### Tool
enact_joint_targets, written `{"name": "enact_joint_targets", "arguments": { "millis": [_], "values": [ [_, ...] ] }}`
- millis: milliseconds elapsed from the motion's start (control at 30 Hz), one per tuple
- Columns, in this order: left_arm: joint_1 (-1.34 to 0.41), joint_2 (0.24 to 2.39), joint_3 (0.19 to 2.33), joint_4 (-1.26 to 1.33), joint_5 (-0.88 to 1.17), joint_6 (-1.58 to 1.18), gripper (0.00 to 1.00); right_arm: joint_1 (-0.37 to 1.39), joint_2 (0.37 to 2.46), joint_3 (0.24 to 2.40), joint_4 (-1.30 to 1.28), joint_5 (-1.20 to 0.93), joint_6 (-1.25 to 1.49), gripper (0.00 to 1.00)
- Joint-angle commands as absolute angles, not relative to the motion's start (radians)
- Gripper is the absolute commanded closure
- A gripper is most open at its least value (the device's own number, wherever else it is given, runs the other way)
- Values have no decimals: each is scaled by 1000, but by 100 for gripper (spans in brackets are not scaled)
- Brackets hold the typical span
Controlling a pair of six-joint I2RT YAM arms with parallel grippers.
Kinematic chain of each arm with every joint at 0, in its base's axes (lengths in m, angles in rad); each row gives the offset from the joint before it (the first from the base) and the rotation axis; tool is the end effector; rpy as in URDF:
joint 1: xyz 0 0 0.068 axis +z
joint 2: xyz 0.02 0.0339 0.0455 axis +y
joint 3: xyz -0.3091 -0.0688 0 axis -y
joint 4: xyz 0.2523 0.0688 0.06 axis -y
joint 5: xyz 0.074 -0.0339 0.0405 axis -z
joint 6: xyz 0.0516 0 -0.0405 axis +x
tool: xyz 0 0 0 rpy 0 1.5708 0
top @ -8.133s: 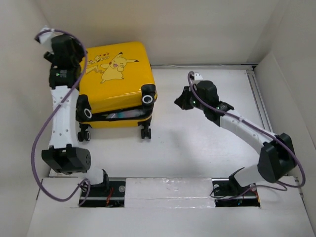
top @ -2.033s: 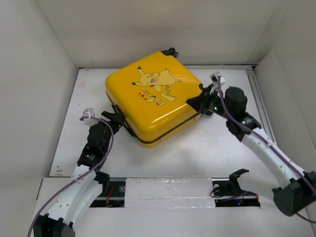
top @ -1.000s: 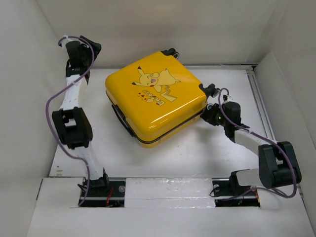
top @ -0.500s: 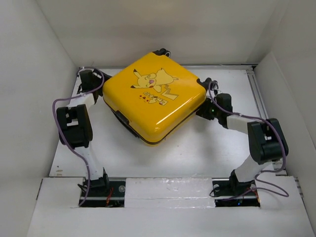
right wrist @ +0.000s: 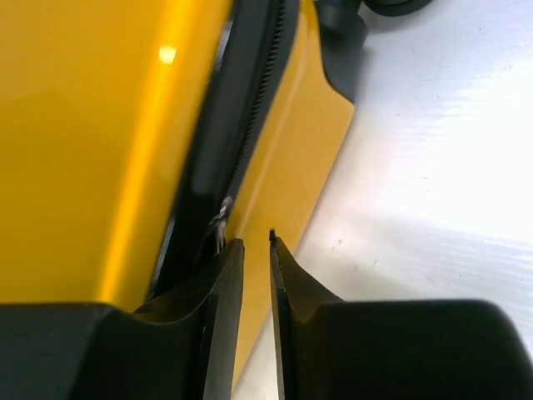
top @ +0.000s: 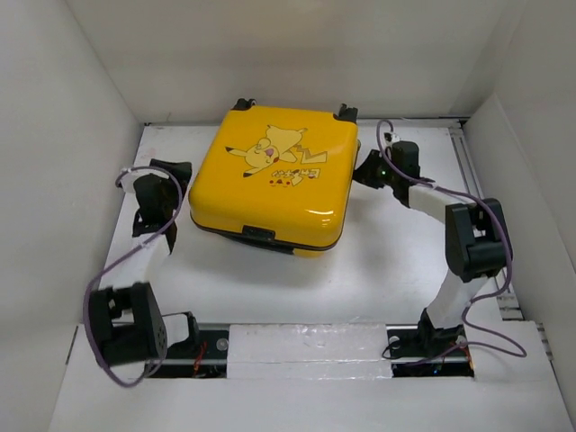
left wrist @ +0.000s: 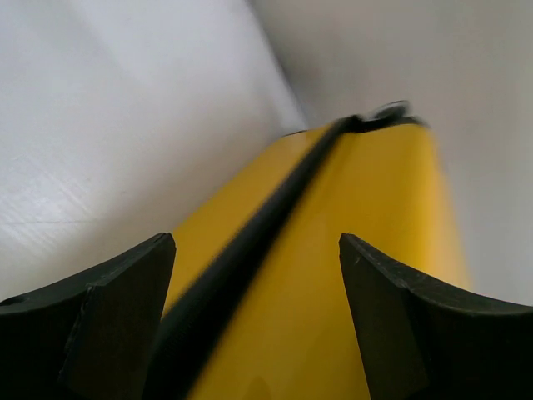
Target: Pack the luggage
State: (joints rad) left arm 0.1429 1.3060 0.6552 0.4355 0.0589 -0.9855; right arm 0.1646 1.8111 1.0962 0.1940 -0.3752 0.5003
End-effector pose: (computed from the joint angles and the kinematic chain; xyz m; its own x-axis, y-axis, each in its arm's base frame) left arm 0.2962 0.0395 0.2799 -0.0458 -0.8473 -0.5292 -0.2234 0.5250 -0.8213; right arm 0.4204 0.0890 0.2329 -0.6543 0.3437 -0.6736 -0.1734 0.7988 0.5761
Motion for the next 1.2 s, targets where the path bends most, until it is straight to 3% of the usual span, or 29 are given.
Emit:
{"name": "enact_joint_targets", "arguments": {
  "millis": [0, 133, 200, 267, 300, 333, 367, 433, 467, 567, 633, 733, 767, 800, 833, 967, 1100, 1167],
  "values": [
    [130, 1078, 658, 471, -27, -994, 23, 149, 1721, 1076, 272, -456, 505, 74],
    [104, 876, 687, 445, -109, -968, 19, 138, 1559, 931, 272, -379, 505, 70],
    [65, 830, 728, 430, -120, -890, 32, 173, 1494, 826, 304, -335, 514, 73],
    [-3, 790, 729, 430, -62, -847, 43, 210, 1381, 758, 317, -289, 502, 83],
    [-58, 779, 729, 439, 4, -797, 55, 245, 1288, 697, 318, -237, 502, 89],
    [-90, 779, 712, 439, 36, -782, 62, 258, 1287, 666, 318, -226, 514, 89],
    [-127, 779, 695, 469, 70, -773, 67, 274, 1178, 634, 333, -225, 514, 98],
    [-228, 794, 664, 483, 80, -712, 73, 361, 1053, 548, 345, -145, 485, 100],
    [-352, 817, 664, 474, 52, -646, 73, 394, 992, 523, 335, -105, 468, 100],
    [-576, 860, 706, 405, -138, -548, 75, 451, 784, 396, 285, 15, 480, 77],
    [-676, 902, 751, 419, -201, -470, 73, 428, 723, 341, 339, -56, 468, 99],
    [-976, 1005, 871, 393, -416, -332, 70, 402, 754, 341, 339, -208, 442, 100],
    [-1067, 1020, 888, 393, -616, -301, 70, 431, 768, 341, 348, -209, 442, 100],
    [-1210, 1020, 888, 402, -679, -281, 69, 443, 781, 328, 348, -209, 422, 100],
    [-1251, 1020, 867, 432, -707, -270, 67, 459, 805, 313, 369, -209, 408, 88],
    [-1269, 947, 695, 367, -603, -464, 62, 495, 845, 290, 431, -199, 385, 56],
    [-1269, 836, 507, 291, -591, -690, 62, 517, 867, 299, 401, -199, 364, 45],
    [-1281, 749, 395, 291, -591, -800, 62, 540, 880, 310, 400, -97, 364, 38]
  ]
}}
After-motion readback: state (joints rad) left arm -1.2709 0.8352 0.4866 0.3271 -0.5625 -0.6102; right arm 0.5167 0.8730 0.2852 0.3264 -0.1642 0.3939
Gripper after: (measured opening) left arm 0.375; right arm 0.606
